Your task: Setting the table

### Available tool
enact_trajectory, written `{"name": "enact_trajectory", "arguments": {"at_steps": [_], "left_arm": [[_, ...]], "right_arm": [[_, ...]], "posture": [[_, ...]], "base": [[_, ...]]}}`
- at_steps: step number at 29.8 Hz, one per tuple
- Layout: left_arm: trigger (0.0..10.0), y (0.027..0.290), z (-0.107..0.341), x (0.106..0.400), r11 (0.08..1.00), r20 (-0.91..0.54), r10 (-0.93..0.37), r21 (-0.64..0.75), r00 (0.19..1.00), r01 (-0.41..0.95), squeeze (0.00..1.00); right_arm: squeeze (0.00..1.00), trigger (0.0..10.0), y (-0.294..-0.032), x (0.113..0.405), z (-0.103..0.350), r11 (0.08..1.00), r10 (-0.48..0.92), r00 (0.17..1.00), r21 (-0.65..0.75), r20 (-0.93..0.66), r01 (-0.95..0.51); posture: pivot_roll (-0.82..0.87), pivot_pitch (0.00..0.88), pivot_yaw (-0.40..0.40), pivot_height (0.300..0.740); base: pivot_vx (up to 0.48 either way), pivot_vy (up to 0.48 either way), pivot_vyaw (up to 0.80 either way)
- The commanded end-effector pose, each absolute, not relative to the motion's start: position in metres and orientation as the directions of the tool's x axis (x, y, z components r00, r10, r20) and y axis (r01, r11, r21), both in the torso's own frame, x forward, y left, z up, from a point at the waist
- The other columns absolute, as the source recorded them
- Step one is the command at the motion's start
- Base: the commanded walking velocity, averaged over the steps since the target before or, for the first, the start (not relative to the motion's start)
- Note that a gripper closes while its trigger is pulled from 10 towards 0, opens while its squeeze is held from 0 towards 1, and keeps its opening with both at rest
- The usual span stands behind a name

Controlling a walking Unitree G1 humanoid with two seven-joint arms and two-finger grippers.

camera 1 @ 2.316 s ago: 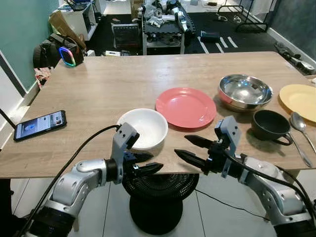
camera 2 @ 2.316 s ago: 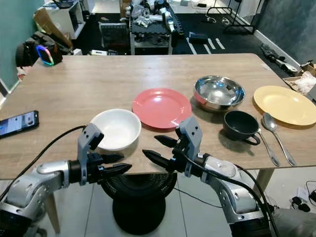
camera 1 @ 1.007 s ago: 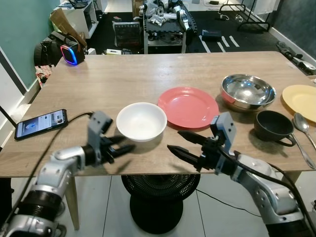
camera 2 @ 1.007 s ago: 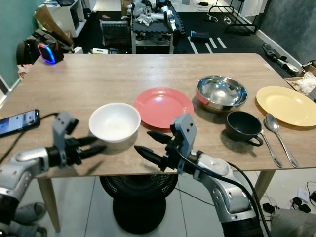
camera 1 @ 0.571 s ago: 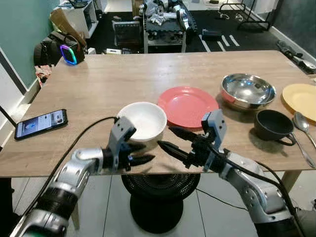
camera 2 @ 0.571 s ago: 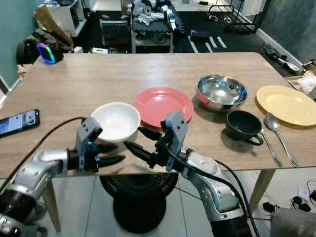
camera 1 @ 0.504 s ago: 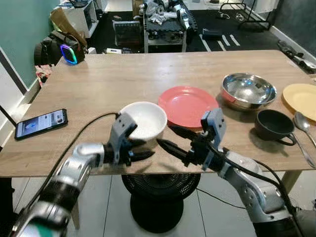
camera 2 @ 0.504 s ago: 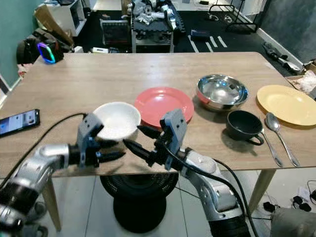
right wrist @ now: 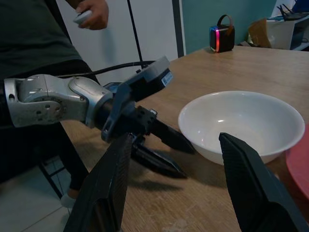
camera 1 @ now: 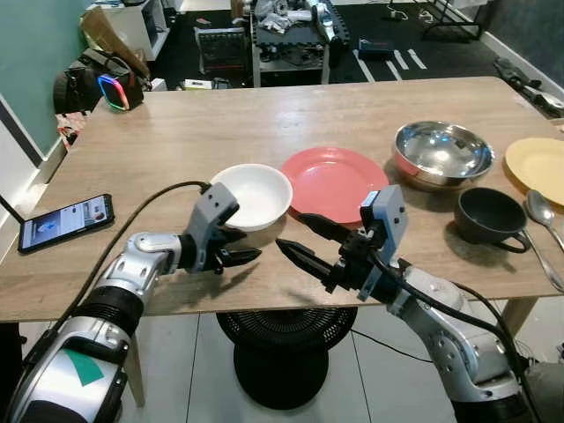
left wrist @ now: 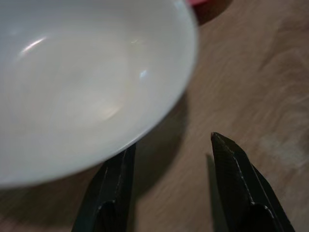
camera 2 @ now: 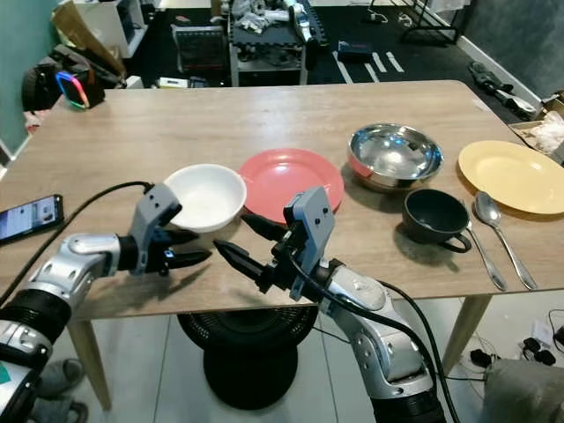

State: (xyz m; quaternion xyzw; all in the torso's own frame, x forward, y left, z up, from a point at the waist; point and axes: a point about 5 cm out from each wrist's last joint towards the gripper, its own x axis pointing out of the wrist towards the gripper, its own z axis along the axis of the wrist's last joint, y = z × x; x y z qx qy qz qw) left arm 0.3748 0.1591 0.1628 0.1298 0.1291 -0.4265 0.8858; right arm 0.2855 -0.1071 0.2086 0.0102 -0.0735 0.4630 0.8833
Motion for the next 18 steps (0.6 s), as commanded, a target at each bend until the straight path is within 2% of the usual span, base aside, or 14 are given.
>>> {"name": "enact_trajectory", "arguments": {"at_steps": [1, 3, 4, 5, 9, 13, 18], "left_arm": [[10.0, 0.179, 0.167, 0.378, 0.661, -0.337, -0.669, 0.138, 0.663, 0.737, 0.0], [10.0, 0.202, 0.176, 0.38, 0.711, -0.329, -0.61, 0.173, 0.721, 0.681, 0.0], [10.0, 0.202, 0.176, 0.38, 0.711, -0.329, -0.61, 0.173, 0.721, 0.681, 0.0], [10.0, 0.22, 0.184, 0.381, 0.745, -0.322, -0.561, 0.205, 0.763, 0.635, 0.0], [10.0, 0.232, 0.189, 0.38, 0.766, -0.315, -0.534, 0.213, 0.784, 0.607, 0.0], [10.0, 0.226, 0.185, 0.378, 0.719, -0.332, -0.591, 0.196, 0.735, 0.667, 0.0], [10.0, 0.19, 0.169, 0.374, 0.58, -0.358, -0.725, 0.144, 0.589, 0.802, 0.0]], "right_arm": [[0.0, 10.0, -0.107, 0.283, 0.208, 0.569, 0.817, 0.56, -0.041, 0.139, -0.821], [0.0, 10.0, -0.106, 0.284, 0.209, 0.567, 0.818, 0.557, -0.041, 0.143, -0.823], [0.0, 10.0, -0.106, 0.284, 0.209, 0.567, 0.818, 0.557, -0.041, 0.143, -0.823], [0.0, 10.0, -0.106, 0.285, 0.209, 0.566, 0.819, 0.556, -0.041, 0.145, -0.823], [0.0, 10.0, -0.106, 0.285, 0.209, 0.566, 0.818, 0.556, -0.04, 0.146, -0.823], [0.0, 10.0, -0.106, 0.285, 0.209, 0.569, 0.816, 0.558, -0.039, 0.147, -0.821], [0.0, 10.0, -0.106, 0.285, 0.211, 0.577, 0.81, 0.565, -0.042, 0.157, -0.816]], "posture": [[-0.02, 0.118, 0.123, 0.74], [-0.02, 0.116, 0.121, 0.74], [-0.02, 0.116, 0.121, 0.74], [-0.02, 0.114, 0.12, 0.74], [-0.01, 0.111, 0.12, 0.74], [-0.01, 0.108, 0.123, 0.74], [-0.02, 0.115, 0.132, 0.74]], "base": [[0.0, 0.0, 0.0], [0.0, 0.0, 0.0], [0.0, 0.0, 0.0], [0.0, 0.0, 0.0], [0.0, 0.0, 0.0], [0.0, 0.0, 0.0], [0.0, 0.0, 0.0]]}}
